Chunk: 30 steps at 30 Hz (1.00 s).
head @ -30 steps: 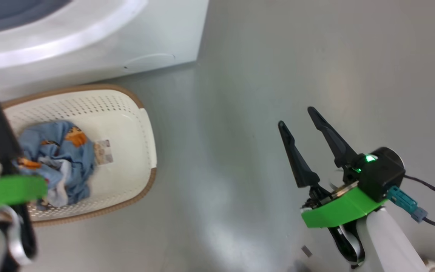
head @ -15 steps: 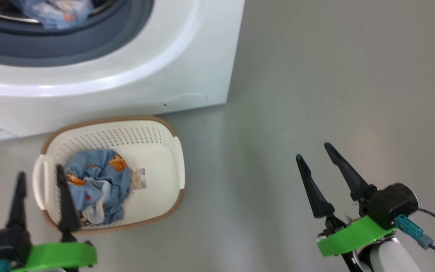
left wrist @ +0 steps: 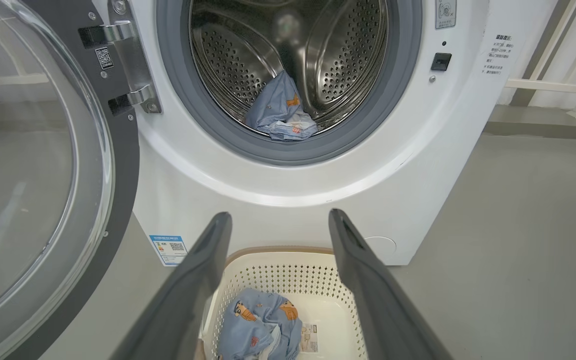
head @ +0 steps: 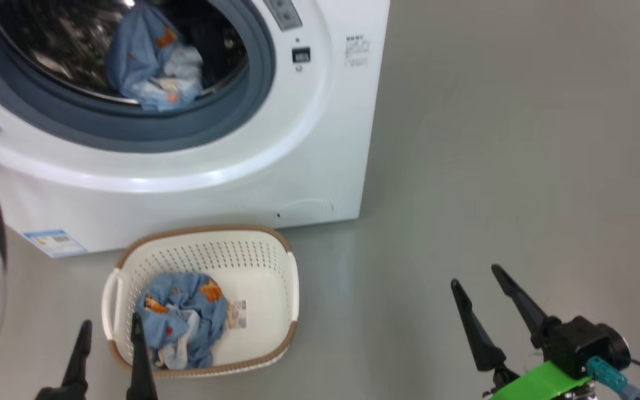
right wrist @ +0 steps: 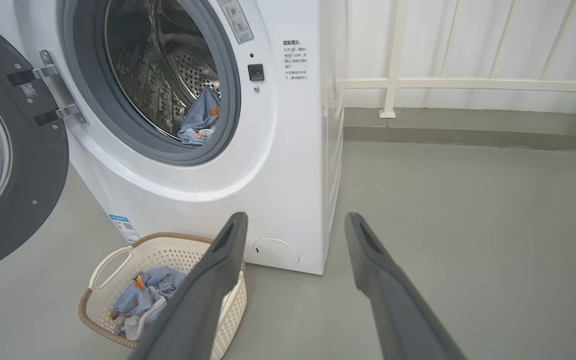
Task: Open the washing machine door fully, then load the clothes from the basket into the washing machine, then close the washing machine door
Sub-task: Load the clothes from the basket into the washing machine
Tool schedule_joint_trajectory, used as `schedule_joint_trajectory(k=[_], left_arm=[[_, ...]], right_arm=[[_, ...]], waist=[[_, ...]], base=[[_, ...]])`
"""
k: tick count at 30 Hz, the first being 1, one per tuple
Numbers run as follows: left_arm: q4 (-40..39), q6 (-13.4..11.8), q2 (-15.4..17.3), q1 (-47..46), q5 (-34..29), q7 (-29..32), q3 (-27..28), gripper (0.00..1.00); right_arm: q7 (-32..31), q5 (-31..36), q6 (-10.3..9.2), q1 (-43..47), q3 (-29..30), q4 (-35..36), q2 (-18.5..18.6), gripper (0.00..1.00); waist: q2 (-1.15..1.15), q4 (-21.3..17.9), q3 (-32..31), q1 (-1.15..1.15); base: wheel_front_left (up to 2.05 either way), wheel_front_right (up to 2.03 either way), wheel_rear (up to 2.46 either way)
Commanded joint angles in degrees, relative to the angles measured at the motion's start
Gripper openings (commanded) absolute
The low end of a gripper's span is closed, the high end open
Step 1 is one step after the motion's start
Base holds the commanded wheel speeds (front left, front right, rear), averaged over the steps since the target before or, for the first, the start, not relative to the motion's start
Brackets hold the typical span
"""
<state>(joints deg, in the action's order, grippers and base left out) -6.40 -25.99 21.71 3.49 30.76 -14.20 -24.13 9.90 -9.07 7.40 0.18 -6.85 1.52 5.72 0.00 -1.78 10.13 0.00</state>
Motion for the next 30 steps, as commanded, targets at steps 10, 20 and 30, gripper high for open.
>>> schedule_joint_trajectory(k=[10, 20, 30], left_arm=[[-0.1, 0.5, 1.8, 1.5, 0.3, 0.3, 1.2, 1.00], [-0.8, 0.3, 2.5, 2.2, 0.5, 0.9, 1.1, 1.00], [-0.7, 0.1, 3.0, 1.5, 0.5, 1.1, 1.2, 1.00]], right_arm=[[-2.8, 1.1, 0.09, 4.9, -1.2, 4.5, -0.7, 1.00], [-4.2, 1.5, 0.09, 6.8, -0.9, 6.6, -1.2, 1.00], [-4.5, 1.6, 0.09, 7.1, -0.6, 6.9, -1.3, 1.00]], waist=[[0.00, 1.8, -9.2, 0.00], [0.00, 1.8, -10.5, 0.00], [0.00, 1.9, -10.3, 0.00]], base=[[0.00, 0.00, 0.00], [0.00, 0.00, 0.00], [0.00, 0.00, 0.00]])
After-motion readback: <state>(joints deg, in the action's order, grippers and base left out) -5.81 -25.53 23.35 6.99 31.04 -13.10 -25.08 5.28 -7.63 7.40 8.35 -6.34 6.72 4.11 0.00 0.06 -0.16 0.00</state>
